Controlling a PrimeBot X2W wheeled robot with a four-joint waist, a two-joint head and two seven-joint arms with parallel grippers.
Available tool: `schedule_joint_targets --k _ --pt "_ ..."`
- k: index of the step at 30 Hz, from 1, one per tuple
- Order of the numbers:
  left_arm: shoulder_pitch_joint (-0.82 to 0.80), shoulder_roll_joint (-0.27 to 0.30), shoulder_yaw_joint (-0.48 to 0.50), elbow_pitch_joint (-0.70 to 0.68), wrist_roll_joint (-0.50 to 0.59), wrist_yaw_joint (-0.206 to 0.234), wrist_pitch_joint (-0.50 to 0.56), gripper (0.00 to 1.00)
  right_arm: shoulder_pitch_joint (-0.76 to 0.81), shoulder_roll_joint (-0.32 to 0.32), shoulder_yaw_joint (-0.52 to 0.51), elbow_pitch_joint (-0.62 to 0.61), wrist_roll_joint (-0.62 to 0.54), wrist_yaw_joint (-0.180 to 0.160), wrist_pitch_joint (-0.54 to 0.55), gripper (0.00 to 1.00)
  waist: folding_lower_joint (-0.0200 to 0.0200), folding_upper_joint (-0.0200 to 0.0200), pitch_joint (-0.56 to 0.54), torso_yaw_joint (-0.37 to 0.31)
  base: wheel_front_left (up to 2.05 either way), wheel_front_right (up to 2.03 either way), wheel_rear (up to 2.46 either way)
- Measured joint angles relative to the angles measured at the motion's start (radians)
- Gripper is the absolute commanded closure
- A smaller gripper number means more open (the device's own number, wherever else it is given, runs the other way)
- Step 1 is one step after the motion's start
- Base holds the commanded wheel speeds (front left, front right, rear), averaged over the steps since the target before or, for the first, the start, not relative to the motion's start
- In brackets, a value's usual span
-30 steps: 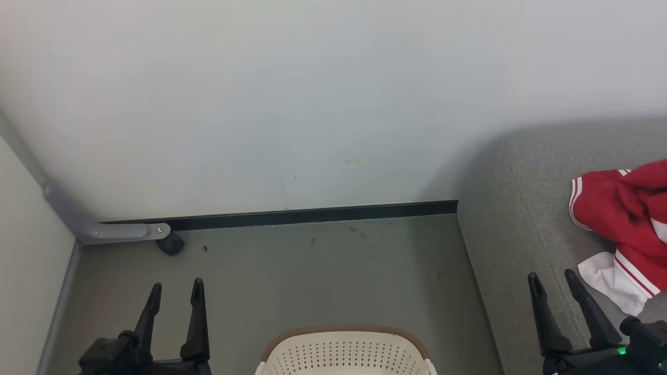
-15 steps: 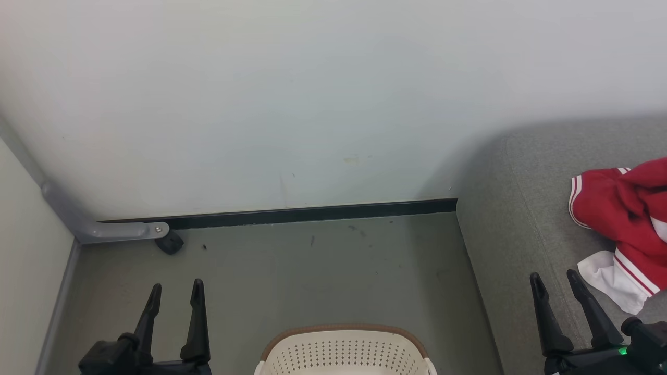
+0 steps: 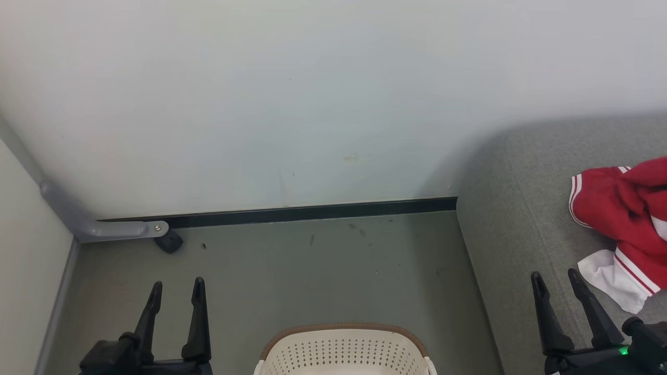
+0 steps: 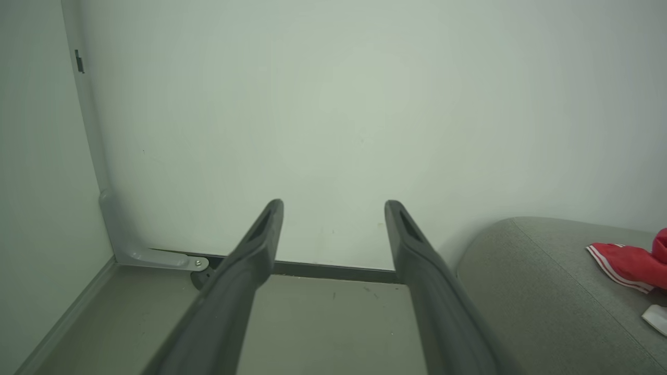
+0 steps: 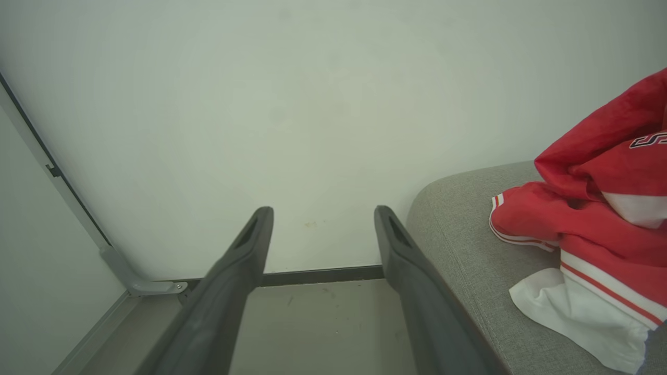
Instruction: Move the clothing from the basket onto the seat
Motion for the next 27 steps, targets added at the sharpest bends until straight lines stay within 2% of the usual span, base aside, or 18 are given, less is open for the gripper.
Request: schedule_joint_targets --k 1,2,12,27 --pt "0.0 -0.001 0.002 0.0 0.0 0.0 0.0 0.0 0.0 0.001 -0.001 0.0 -0.002 0.001 0.0 0.0 0.0 0.0 0.0 0.0 0.0 0.0 0.0" --pt "0.0 -0.001 0.003 0.0 0.0 -0.006 0.0 1.0 0.0 0.003 -0.003 0.001 -0.004 0.002 0.0 1.0 0.0 0.0 0.001 0.0 0.0 0.0 0.0" --pt "0.032 -0.016 0.003 0.055 -0.022 -0.015 0.014 1.0 0.031 0.044 -0.002 0.057 0.025 0.004 0.018 1.0 0.0 0.0 0.0 0.0 0.0 0.0 0.0" --pt "0.032 -0.029 0.053 0.07 -0.202 -0.044 0.073 1.0 0.028 0.074 -0.059 0.07 0.199 0.01 0.078 1.0 0.0001 0.0 -0.011 0.001 0.0 0.0 0.0"
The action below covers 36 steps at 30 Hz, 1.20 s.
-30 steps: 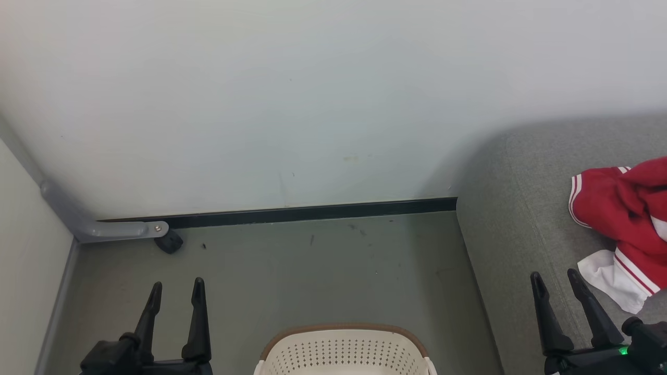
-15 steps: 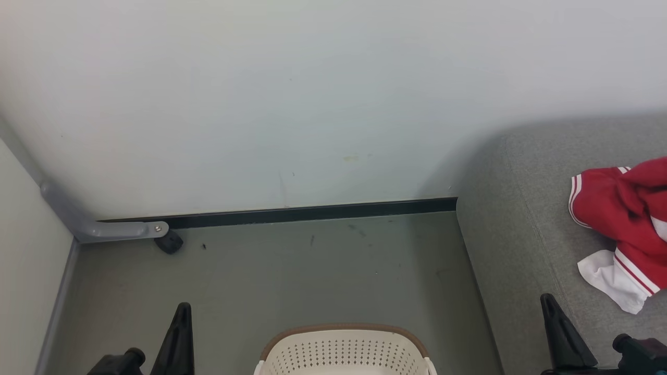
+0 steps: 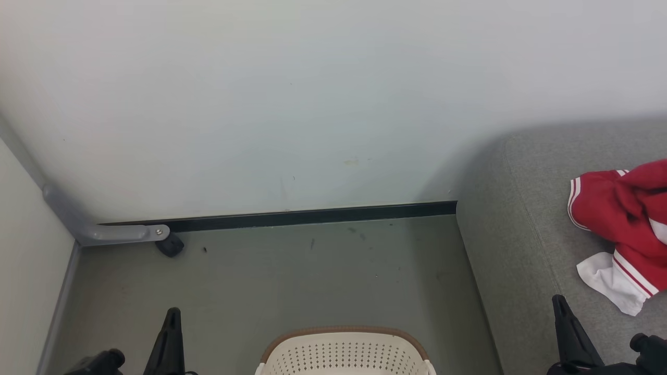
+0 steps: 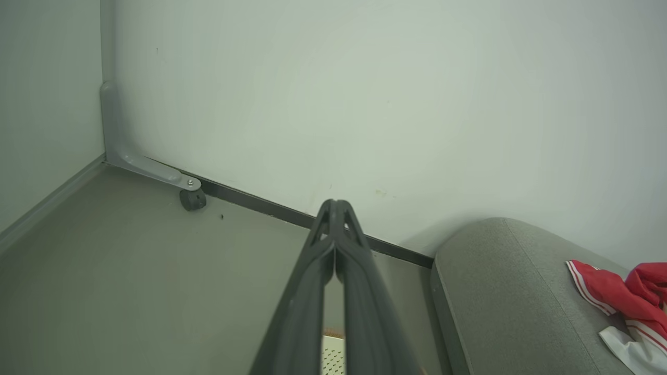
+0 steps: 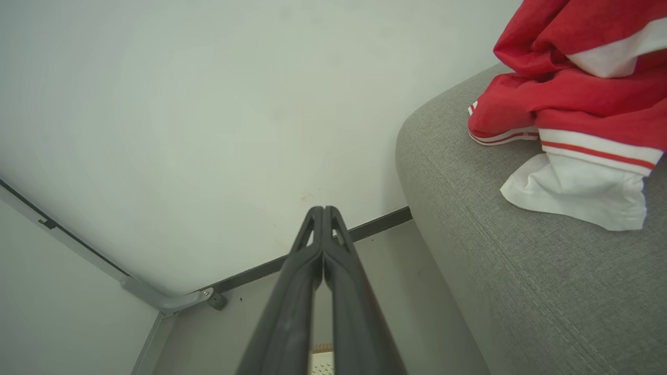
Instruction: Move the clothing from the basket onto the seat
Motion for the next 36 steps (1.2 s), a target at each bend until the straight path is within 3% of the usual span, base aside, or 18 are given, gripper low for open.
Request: schedule_joint_targets --k 36 --pt "-0.013 -0.035 0.109 0.036 -0.412 -0.07 0.137 1.0 -0.014 0.075 -0.132 0.042 0.423 0.025 0.136 1.0 0.0 0.0 -0.023 0.001 0.0 0.0 0.0"
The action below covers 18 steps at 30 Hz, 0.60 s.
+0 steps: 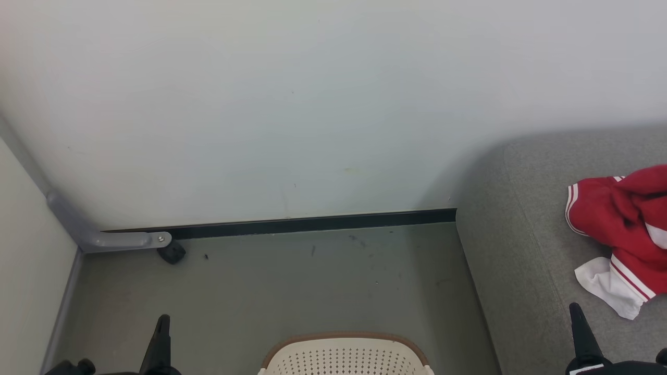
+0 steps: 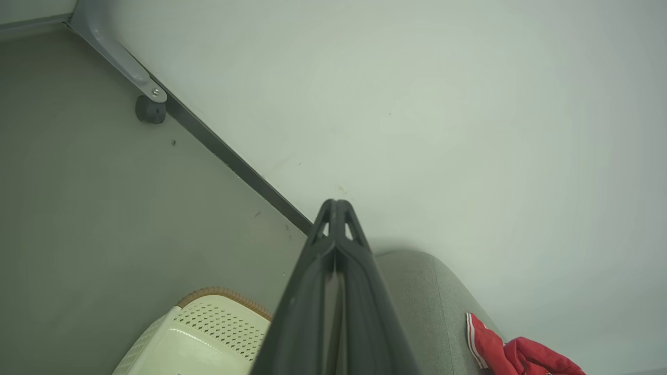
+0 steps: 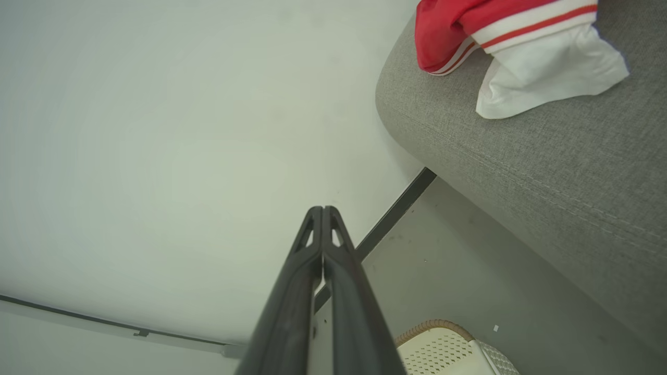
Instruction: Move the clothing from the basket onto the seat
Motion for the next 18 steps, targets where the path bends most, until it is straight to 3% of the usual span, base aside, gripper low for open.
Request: schedule_joint_targets --k 18 --pt "-0.006 -0.021 0.055 0.02 -0.205 -0.035 0.065 1.0 -0.015 0.036 -0.064 0.02 0.207 0.014 0.064 1.0 0.0 0.0 -0.011 0.001 0.0 0.0 0.0"
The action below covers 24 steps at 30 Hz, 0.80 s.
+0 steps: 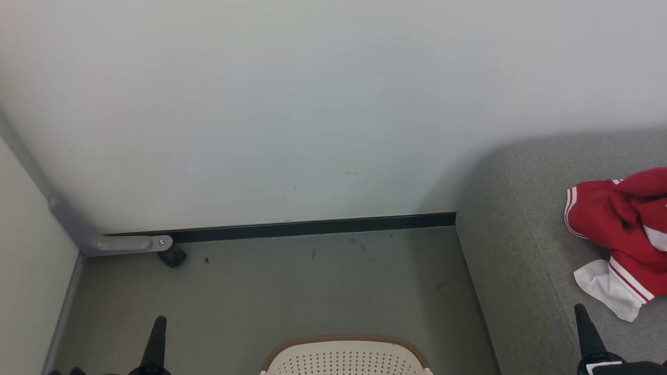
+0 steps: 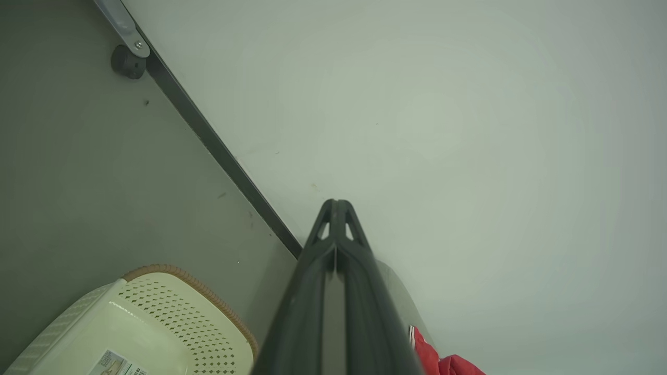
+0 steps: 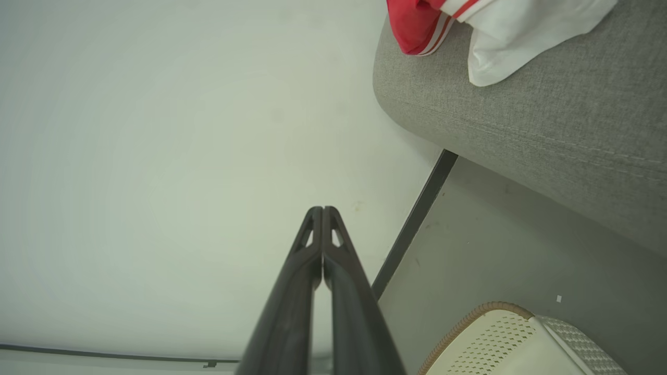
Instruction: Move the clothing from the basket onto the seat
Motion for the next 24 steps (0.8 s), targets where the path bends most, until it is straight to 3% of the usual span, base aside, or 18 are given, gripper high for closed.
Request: schedule_joint_targets --k 24 --pt "-0.017 -0.024 0.071 0.022 -0.267 -0.047 0.083 1.0 -0.018 0.05 -0.086 0.028 0.281 0.014 0.082 1.0 -0.0002 0.0 -0.015 0.001 0.0 0.0 0.0"
